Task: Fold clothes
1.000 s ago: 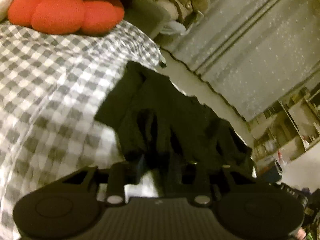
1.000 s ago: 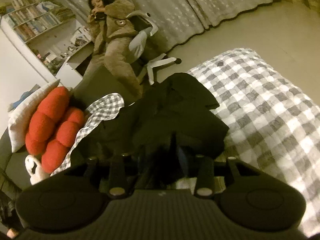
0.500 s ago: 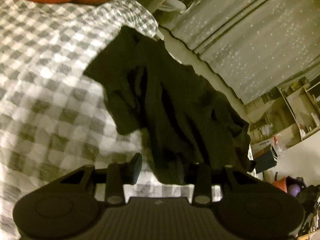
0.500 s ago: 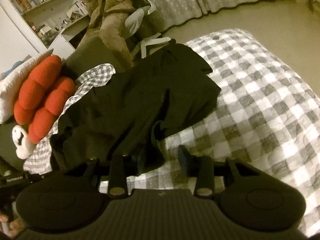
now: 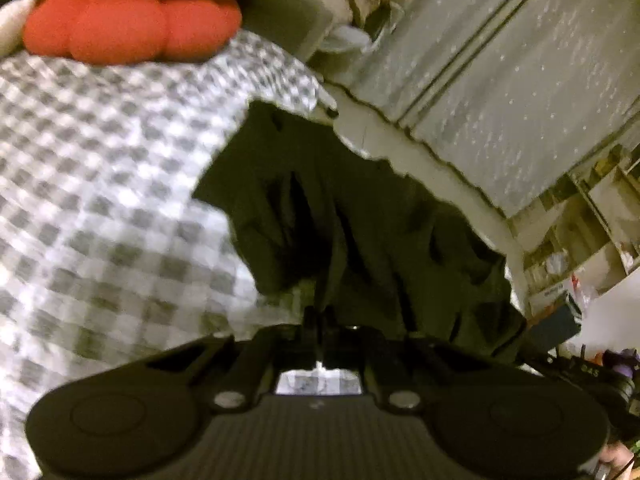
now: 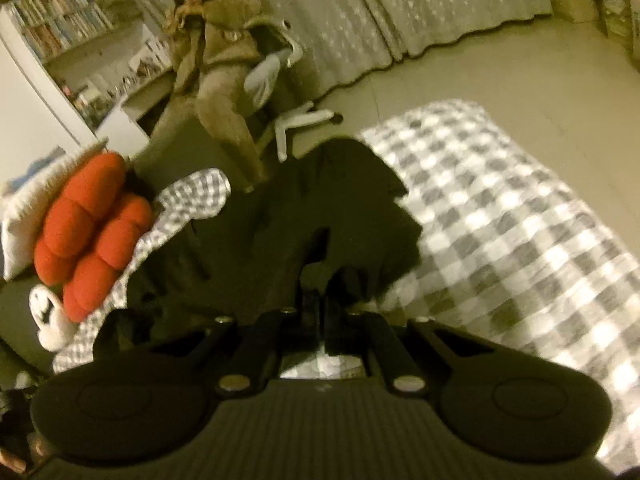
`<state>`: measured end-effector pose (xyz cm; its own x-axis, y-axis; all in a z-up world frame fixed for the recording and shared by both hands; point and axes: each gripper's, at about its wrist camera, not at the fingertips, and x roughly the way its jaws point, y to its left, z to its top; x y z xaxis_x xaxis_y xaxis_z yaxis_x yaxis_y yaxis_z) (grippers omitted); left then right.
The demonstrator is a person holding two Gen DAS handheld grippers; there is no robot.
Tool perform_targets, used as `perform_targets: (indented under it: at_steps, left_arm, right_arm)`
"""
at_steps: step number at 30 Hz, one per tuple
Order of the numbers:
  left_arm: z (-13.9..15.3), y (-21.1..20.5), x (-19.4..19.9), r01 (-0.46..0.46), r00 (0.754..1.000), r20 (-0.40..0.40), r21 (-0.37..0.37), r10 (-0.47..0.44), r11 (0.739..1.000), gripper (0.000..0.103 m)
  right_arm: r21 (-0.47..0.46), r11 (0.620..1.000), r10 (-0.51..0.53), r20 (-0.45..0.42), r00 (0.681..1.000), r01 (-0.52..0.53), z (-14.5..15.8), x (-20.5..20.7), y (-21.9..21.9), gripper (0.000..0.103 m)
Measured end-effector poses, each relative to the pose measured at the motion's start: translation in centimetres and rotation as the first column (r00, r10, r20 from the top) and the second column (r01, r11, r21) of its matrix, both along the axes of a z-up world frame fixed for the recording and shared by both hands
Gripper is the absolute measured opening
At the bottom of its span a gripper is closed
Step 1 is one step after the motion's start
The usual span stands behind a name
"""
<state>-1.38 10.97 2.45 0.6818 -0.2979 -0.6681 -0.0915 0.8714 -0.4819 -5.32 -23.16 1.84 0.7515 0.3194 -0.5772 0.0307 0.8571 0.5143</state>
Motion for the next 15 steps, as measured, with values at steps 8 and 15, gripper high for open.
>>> perform_targets:
  at_steps: [8,15]
  left_arm:
    - [2.6,3.1,-2.3,-0.059,0.995,0.084,-0.03,0.061,0.998,0.001]
    - [2.6,5.6,-2.5,-0.124,0.988,0.084,-0.059,0.129,0.991,0.001]
  right_arm:
    - [0.037,0.997,-0.066,0.059,0.996,0.064,2.8,-2.2,-2.5,0.001]
    - [0.036,0.989,-0.144,0.076,0.987,0.142,3.2,-2.0,-4.7,0.001]
